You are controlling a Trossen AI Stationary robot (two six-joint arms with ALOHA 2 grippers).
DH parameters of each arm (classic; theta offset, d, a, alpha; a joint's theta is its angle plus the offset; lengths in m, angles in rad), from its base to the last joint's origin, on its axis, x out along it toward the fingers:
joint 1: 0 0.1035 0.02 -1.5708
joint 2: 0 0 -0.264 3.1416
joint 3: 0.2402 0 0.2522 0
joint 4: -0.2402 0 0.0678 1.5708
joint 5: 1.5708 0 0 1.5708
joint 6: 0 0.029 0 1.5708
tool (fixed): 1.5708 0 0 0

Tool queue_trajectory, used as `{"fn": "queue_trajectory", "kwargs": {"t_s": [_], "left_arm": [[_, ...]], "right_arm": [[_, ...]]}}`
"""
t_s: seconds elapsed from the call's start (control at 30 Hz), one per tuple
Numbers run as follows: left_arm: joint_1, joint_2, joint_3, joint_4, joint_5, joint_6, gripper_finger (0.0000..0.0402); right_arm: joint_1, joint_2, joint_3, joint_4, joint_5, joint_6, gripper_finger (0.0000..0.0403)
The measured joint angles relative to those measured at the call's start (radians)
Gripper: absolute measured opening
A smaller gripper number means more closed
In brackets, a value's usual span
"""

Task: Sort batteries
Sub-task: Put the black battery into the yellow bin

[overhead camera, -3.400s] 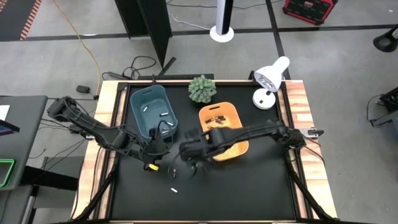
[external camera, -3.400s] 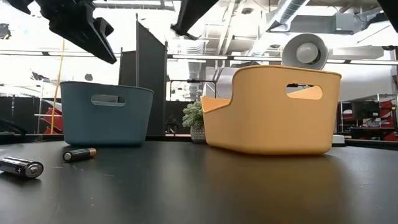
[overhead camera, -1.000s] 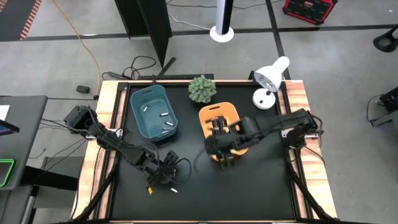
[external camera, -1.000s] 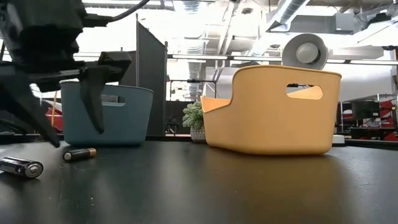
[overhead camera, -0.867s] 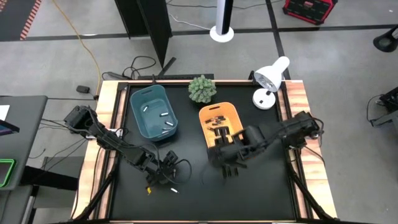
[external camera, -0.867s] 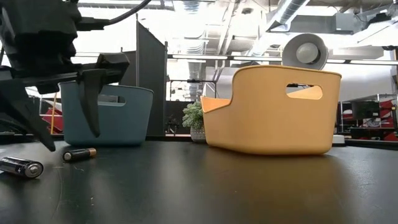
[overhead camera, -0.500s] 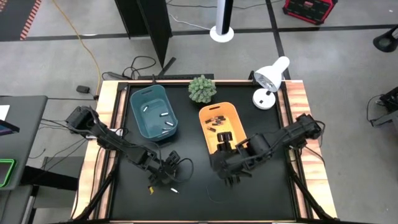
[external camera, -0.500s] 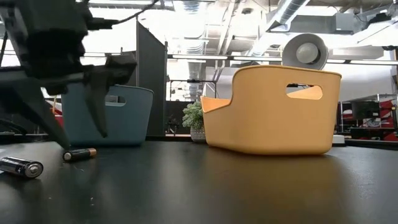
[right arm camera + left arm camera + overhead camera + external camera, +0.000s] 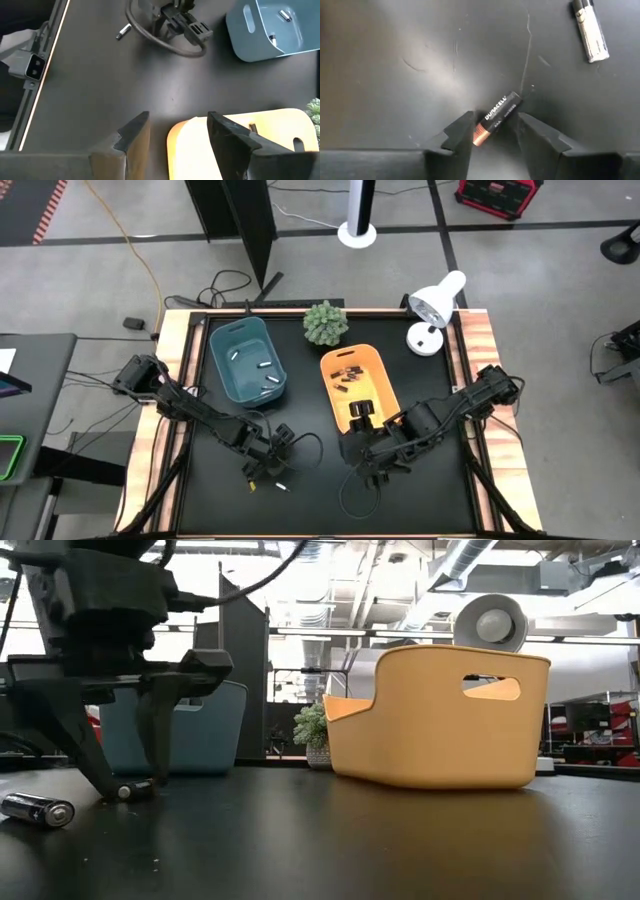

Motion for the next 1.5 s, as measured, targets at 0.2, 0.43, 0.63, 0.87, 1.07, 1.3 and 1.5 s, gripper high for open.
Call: {"fn": "queue_trajectory", "kwargs": {"t_s": [0.2,0.43,0.63,0.87,1.07,1.3,1.5], "left_arm": [[0.018,0.002,-0.001,-0.024,0.059,-0.033,0.0066],[0.022,0.003,-0.002,-0.035,0.063,-0.048,0.0015],[0.022,0.003,-0.001,-0.014,0.037,-0.050,0.0015],[0.022,0.008,0.052,-0.021,-0.016,-0.047,0.0015],[0.035,0.011,0.090,-0.014,-0.116,-0.035,0.0014],[0.070,-0.022,0.094,0.046,-0.121,-0.040,0.0014],[0.103,-0.122,0.095,0.092,-0.119,-0.035,0.0014]], "right_arm": [[0.006,0.000,0.000,0.000,0.023,0.000,0.0210],[0.014,0.000,0.000,0.005,0.023,0.000,0.0210],[0.037,0.000,0.000,0.009,0.064,0.001,0.0210],[0.095,0.000,0.000,0.009,0.231,0.003,0.0210],[0.143,0.000,0.000,0.006,0.337,0.036,0.0210],[0.182,0.000,0.000,0.005,0.399,0.069,0.0210],[0.209,0.000,-0.001,0.006,0.424,0.097,0.0210]]}}
